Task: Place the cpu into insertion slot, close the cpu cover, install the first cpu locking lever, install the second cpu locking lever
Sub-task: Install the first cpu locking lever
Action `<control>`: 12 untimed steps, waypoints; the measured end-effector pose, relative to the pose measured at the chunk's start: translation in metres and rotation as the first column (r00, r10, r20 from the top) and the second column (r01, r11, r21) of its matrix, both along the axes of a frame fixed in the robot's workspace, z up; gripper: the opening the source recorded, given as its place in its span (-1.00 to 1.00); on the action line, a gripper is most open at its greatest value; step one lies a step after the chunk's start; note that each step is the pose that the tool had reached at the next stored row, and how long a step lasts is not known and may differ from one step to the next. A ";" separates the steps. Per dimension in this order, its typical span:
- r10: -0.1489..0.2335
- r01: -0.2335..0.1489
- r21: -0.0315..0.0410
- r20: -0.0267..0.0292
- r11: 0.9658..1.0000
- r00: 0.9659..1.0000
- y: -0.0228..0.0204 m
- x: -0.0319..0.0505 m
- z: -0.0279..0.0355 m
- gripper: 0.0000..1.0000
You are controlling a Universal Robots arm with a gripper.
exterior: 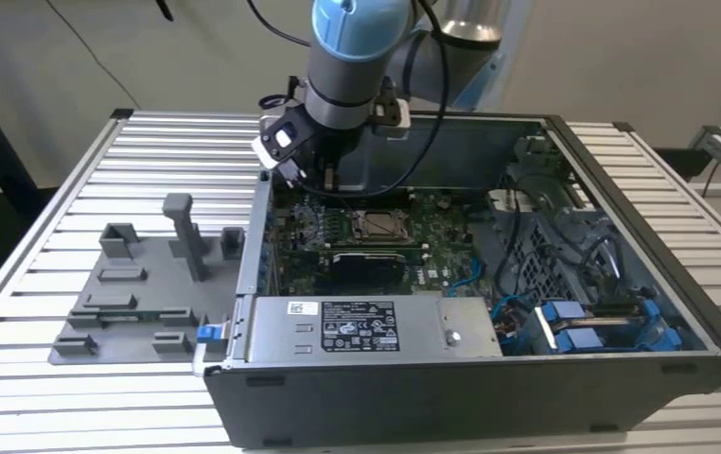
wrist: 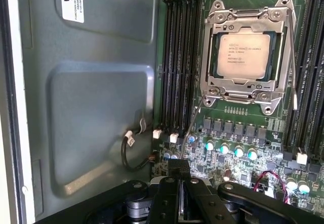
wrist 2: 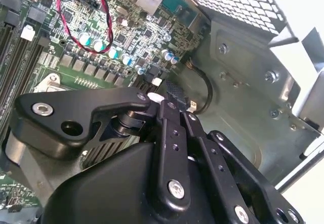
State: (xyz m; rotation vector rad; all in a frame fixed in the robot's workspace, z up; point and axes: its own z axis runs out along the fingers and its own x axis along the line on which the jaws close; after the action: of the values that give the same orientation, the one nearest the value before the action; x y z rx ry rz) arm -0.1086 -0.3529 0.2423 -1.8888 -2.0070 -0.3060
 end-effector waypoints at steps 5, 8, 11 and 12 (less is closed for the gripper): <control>0.000 0.000 0.005 0.000 1.000 1.000 -0.0031 0.0021 0.0002 -0.79; 0.000 0.000 0.008 0.000 1.000 1.000 -0.0052 0.0022 0.0011 -0.79; 0.000 0.000 0.010 0.000 1.000 1.000 -0.0075 0.0022 0.0033 -0.79; 0.000 0.000 0.011 0.000 1.000 1.000 -0.0082 0.0022 0.0041 -0.79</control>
State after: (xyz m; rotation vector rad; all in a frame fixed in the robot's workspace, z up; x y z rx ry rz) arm -0.1064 -0.3611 0.2464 -1.8820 -2.0016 -0.3167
